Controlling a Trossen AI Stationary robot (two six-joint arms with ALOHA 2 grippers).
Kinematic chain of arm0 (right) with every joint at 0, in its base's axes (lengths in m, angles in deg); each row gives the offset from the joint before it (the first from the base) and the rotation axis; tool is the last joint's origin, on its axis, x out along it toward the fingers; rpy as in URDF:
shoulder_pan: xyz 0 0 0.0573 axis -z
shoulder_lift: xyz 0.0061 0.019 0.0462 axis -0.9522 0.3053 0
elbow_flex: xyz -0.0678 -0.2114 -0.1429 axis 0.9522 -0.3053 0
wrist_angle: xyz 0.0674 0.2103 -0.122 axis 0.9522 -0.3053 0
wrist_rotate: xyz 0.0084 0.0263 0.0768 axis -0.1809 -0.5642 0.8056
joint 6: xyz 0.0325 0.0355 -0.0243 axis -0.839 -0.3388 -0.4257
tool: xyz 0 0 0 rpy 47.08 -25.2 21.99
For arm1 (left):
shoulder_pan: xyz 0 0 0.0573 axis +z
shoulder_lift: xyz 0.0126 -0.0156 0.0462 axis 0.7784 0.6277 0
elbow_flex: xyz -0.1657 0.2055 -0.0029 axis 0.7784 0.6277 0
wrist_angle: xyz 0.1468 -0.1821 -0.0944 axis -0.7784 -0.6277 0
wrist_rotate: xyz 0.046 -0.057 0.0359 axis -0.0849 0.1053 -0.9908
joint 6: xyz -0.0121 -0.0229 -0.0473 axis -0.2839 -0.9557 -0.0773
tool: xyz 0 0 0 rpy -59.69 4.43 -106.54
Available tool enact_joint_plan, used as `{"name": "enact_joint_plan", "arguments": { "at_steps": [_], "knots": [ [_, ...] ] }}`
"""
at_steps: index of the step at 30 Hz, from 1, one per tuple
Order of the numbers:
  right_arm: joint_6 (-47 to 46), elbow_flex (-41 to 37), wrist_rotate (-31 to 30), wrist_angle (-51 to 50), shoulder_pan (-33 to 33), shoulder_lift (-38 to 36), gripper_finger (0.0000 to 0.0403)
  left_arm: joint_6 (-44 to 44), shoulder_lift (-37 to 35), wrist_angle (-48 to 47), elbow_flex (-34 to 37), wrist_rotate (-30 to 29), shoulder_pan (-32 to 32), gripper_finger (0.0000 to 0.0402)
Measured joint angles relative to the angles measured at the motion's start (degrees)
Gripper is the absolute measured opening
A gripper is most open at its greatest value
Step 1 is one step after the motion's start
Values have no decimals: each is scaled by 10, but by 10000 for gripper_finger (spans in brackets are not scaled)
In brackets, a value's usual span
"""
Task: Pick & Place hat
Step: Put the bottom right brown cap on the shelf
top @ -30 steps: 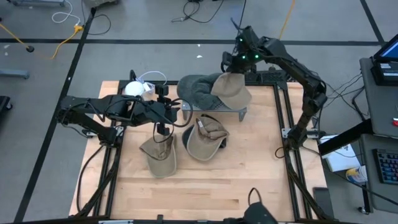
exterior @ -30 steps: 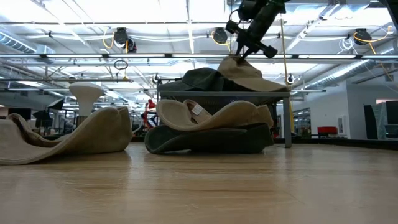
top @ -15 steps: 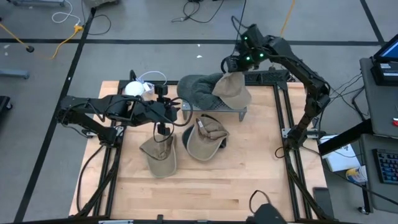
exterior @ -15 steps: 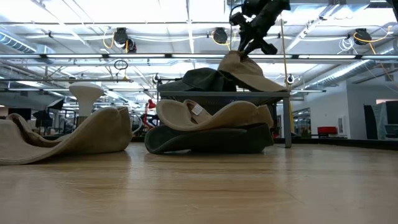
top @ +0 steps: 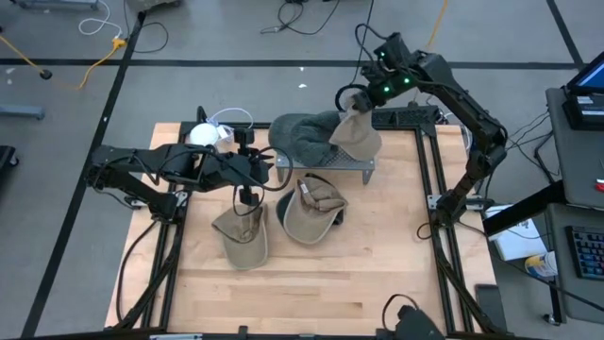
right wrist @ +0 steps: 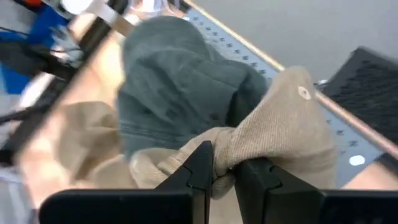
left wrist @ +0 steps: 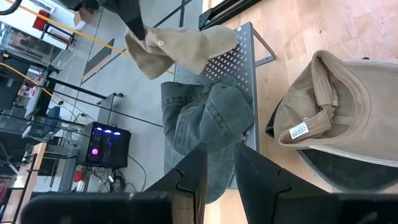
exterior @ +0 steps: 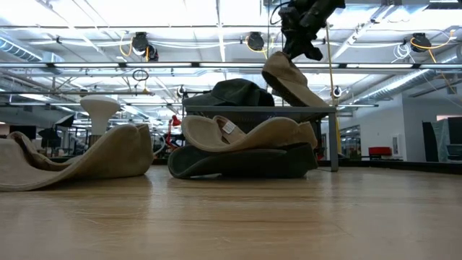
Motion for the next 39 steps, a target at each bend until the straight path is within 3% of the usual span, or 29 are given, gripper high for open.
{"name": "enact_joint_plan", "arguments": {
  "at_steps": [19, 28, 39],
  "knots": [
    [129, 0, -199, 38, -121, 21, 34, -1, 0, 37, 0, 0, 0, 85],
    [142, 0, -229, 41, -152, 69, 34, -1, 0, 37, 0, 0, 0, 85],
    [179, -38, -211, 76, -157, 78, 34, 1, 0, 37, 0, 0, 0, 85]
  ]
}}
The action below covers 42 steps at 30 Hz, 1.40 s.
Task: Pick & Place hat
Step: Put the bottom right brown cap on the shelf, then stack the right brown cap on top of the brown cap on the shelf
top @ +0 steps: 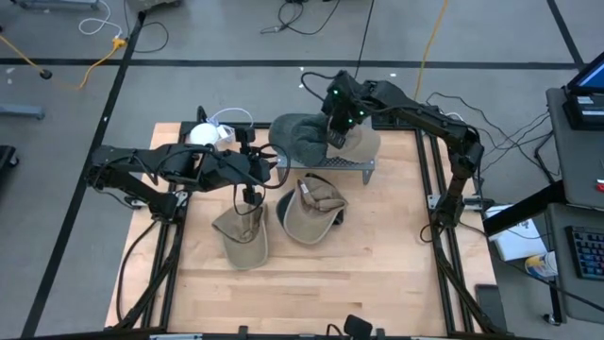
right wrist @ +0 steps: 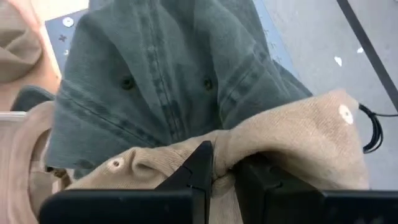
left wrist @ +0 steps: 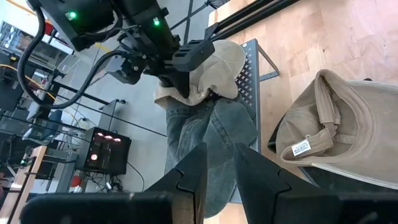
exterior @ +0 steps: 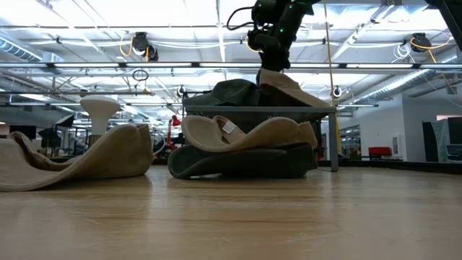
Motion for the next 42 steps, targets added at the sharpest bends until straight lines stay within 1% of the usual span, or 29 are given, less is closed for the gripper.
{"name": "enact_joint_plan", "arguments": {
  "at_steps": [6, 10, 12, 17, 20, 25, 28, 30, 32, 35, 38, 42],
  "knots": [
    [10, -23, 0, 17, 0, 3, 36, 2, 0, 1, 0, -1, 0, 85],
    [46, -28, 44, 40, 0, 1, 37, 3, 0, 1, 0, -1, 0, 85],
    [47, -29, 56, 45, -1, 1, 38, 3, 0, 1, 0, -1, 0, 85],
    [47, -29, 58, 36, -1, -6, 47, 1, 0, 2, 0, -1, 0, 85],
    [51, -28, 58, 39, -1, -10, 70, 2, 0, 2, 0, -1, 0, 85],
    [47, -29, 60, 31, -1, -15, 129, 3, 0, 3, 0, -1, 0, 85],
    [27, -29, 73, 38, -1, -23, 166, 6, 0, 8, 0, -1, 0, 85],
    [14, -29, 75, 55, -1, -30, 186, 14, 0, 14, 0, 0, 0, 85],
    [9, -29, 72, 51, 0, -42, 203, 18, 0, 24, 0, 0, 0, 85],
    [14, -29, 57, 54, 0, -60, 220, 19, 0, 37, 0, 0, 0, 85],
    [0, -29, 56, 60, 0, -81, 228, 19, 0, 37, 0, 0, 0, 85],
    [-92, -28, 56, 67, -3, -117, 225, 9, 0, 36, 0, 0, 0, 85]
  ]
}}
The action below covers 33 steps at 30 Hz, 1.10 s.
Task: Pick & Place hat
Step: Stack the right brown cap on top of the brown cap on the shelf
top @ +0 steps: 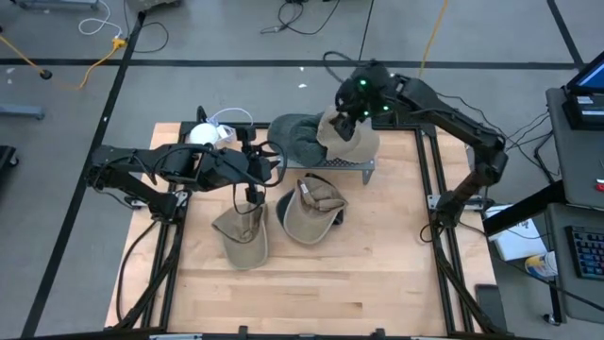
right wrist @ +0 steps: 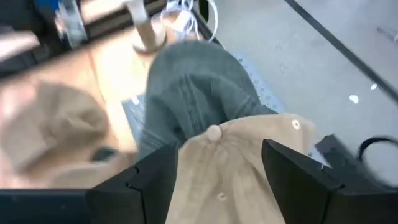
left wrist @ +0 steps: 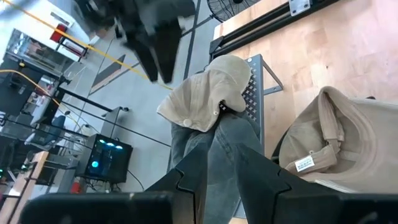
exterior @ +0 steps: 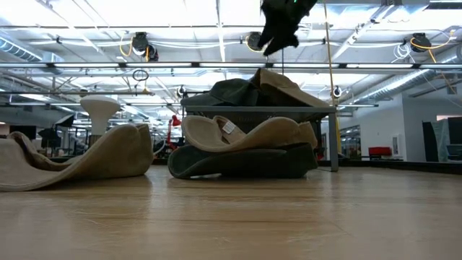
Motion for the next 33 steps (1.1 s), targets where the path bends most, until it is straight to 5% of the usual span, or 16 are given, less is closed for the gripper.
{"name": "enact_joint_plan", "arguments": {
  "at_steps": [16, 21, 26, 33],
  "knots": [
    [-454, 0, -1, -26, -104, -86, 204, -57, 0, 33, 0, 1, 0, 85],
    [-561, 0, -45, -25, -153, -85, 204, -57, 0, 64, 0, 1, 0, 85],
    [-550, 0, -101, -21, -190, -87, 205, -125, 0, 60, 0, 30, 0, 85],
    [-479, 0, -120, -6, -197, -115, 206, -373, 0, -18, 0, 128, 17, 85]
  ]
}}
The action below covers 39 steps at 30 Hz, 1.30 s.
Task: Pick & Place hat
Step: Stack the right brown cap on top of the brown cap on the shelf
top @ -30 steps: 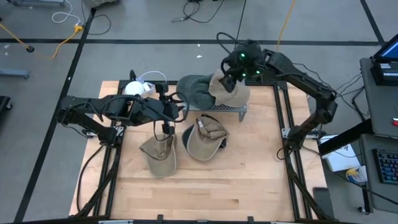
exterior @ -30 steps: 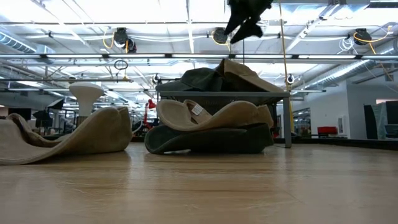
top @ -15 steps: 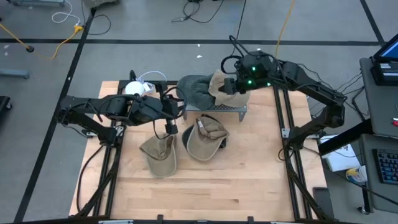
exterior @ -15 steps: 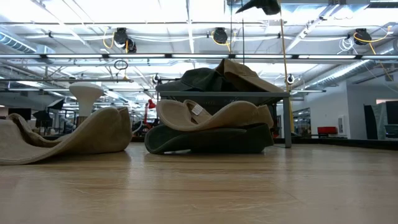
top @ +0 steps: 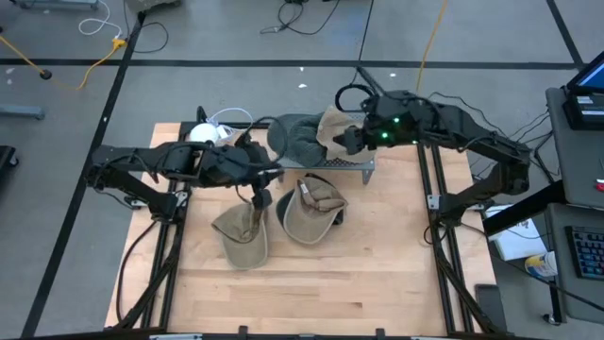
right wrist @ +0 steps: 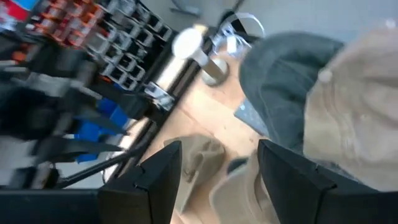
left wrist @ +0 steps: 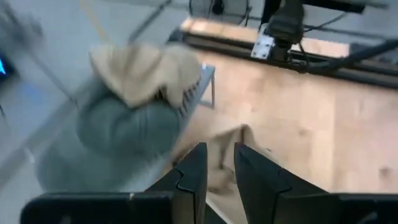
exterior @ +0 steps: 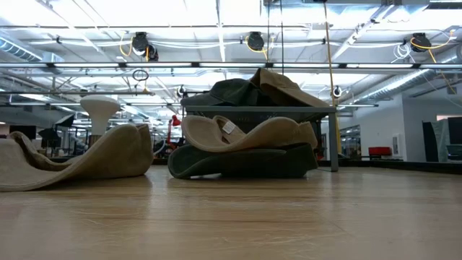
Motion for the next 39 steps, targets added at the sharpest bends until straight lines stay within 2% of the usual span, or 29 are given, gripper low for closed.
{"name": "enact_joint_plan", "arguments": {
  "at_steps": [6, 11, 17, 23, 28, 33, 39],
  "knots": [
    [49, 0, 1, 40, 0, -30, 206, -215, 1, -77, 0, 55, 31, 85],
    [97, 0, 1, 66, 0, -49, 206, -322, 8, -93, 7, 112, 54, 86],
    [154, 0, 2, 84, 0, -65, 206, -359, 35, -95, 22, 181, 66, 86],
    [185, 0, 4, 80, 0, -77, 204, -400, 75, -110, 53, 225, 66, 86],
    [186, 0, 4, 79, 0, -84, 205, -414, 105, -80, 91, 248, 60, 89],
    [187, 0, 4, 84, 0, -90, 202, -427, 138, -26, 129, 278, 60, 140],
    [190, 0, 8, 83, 0, -94, 201, -432, 181, 1, 142, 265, 64, 211]
  ]
}}
